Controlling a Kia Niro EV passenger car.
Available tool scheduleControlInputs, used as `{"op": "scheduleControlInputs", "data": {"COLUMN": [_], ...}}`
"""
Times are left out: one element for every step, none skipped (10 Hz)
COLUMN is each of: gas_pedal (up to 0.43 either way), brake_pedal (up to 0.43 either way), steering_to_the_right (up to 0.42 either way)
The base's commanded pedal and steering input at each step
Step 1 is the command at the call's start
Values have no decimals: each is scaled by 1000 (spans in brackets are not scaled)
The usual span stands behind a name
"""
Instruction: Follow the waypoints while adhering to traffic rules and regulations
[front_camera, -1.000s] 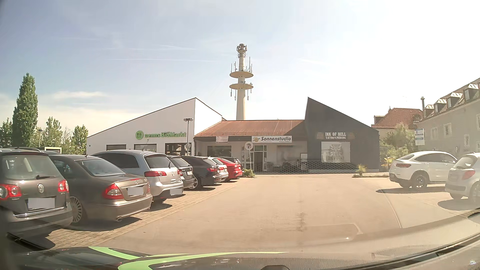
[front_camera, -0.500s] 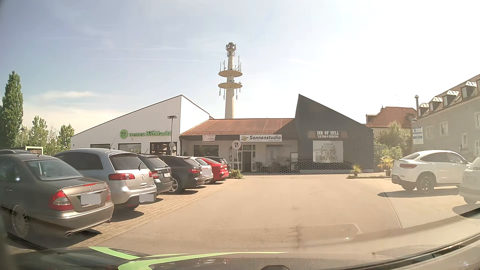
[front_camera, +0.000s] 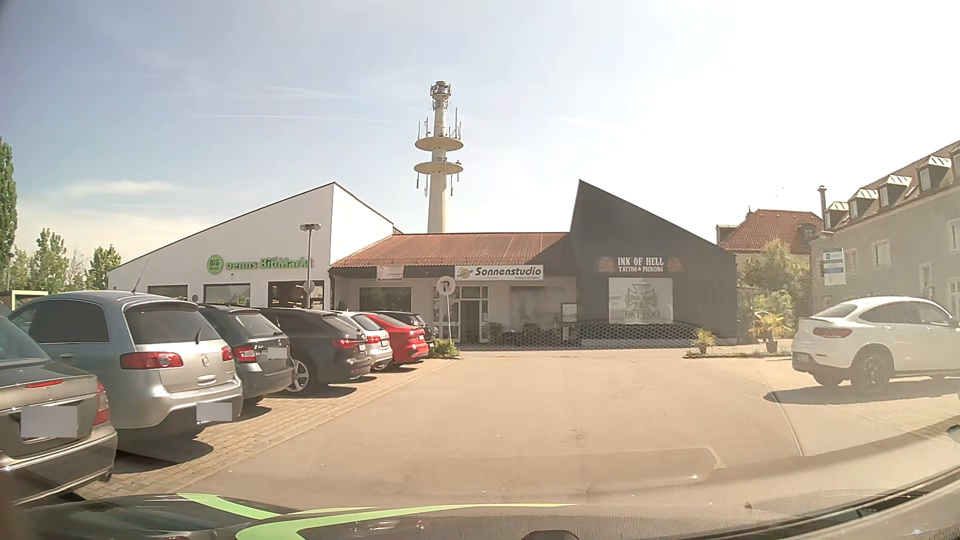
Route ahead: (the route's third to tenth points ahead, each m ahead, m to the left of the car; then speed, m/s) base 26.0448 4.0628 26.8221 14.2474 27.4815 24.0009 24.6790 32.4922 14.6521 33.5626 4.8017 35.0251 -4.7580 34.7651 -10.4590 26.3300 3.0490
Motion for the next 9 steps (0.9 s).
{"op": "scheduleControlInputs", "data": {"gas_pedal": [87, 79, 79, 79, 79, 79, 79, 67, 67], "brake_pedal": [0, 0, 0, 0, 0, 0, 0, 0, 0], "steering_to_the_right": [87, 82, 78, 70, 63, 54, 47, 38, 31]}}
